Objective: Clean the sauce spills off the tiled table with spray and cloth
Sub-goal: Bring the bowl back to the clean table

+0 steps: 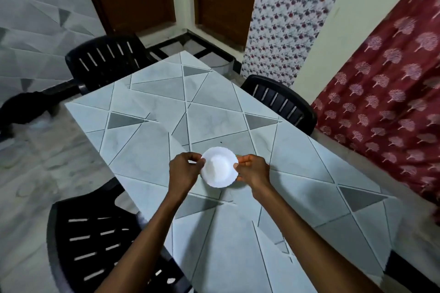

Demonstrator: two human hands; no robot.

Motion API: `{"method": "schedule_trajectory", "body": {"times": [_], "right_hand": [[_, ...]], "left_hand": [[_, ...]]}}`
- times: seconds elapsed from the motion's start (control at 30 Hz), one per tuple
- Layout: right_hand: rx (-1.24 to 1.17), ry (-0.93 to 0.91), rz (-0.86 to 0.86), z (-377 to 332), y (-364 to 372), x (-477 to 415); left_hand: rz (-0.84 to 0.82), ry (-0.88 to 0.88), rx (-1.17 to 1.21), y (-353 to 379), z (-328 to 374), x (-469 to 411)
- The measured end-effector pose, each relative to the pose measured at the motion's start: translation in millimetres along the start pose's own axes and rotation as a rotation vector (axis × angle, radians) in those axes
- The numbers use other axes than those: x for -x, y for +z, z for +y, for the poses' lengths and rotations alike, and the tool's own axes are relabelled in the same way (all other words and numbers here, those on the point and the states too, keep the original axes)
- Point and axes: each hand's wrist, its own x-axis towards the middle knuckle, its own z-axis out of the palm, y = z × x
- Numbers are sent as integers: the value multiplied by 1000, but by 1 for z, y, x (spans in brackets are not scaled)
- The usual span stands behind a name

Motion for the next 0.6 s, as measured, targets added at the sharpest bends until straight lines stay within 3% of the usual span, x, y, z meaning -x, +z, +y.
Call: {"method": "schedule_trajectory", "body": {"times": [0.3,0.6], "right_hand": [[22,127,105,-15,79,-118],[96,193,151,-9,102,-160]], "left_hand": [[-27,-23,-169,22,-6,-140],[-8,-66,-261,42,-29,-185]]}}
